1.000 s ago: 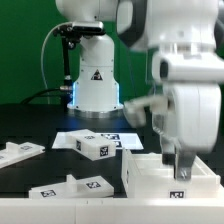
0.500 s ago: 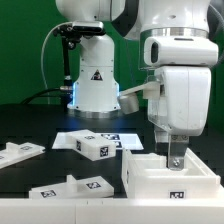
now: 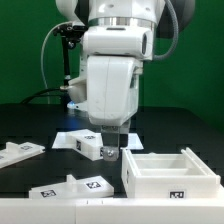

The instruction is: Assemble cabinet

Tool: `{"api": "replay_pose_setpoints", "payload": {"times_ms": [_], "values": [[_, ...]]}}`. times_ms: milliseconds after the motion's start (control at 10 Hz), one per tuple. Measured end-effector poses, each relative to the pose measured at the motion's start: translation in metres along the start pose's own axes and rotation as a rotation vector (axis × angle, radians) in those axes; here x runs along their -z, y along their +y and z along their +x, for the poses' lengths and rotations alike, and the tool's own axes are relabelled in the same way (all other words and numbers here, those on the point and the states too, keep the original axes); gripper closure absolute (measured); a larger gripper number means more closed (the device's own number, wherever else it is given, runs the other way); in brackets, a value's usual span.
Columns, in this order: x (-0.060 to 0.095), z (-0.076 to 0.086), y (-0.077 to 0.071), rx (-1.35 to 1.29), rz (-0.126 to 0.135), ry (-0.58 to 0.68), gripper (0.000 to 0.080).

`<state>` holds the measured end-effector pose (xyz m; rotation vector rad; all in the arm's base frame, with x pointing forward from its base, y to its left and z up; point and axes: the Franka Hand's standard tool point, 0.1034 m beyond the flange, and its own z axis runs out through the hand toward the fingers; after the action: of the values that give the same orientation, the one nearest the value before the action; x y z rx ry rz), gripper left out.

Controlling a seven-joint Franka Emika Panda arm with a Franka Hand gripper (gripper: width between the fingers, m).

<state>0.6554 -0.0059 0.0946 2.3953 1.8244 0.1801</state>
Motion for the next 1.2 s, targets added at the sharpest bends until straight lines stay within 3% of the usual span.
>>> {"api": "replay_pose_setpoints", "payload": {"times_ms": [200,300,400,600,1000,1200], "values": [[-0.001,-0.003,0.000,-0.050,0.001,0.005,0.0002],[-0.004,-0.013,0.003,-0.236,-0.003,0.023,0.0002],[-0.009,-0.022,0.001,-0.408,0.009,0.031,0.0002],[-0.015,-0.035,0.002,-0.558,0.013,0.034,0.0002],[-0.016,-0.032,0.001,-0.788,0.020,0.034,0.0002],[-0.032,-0.066,-0.006,-0.998,0.049,0.043,0.0002]]}}
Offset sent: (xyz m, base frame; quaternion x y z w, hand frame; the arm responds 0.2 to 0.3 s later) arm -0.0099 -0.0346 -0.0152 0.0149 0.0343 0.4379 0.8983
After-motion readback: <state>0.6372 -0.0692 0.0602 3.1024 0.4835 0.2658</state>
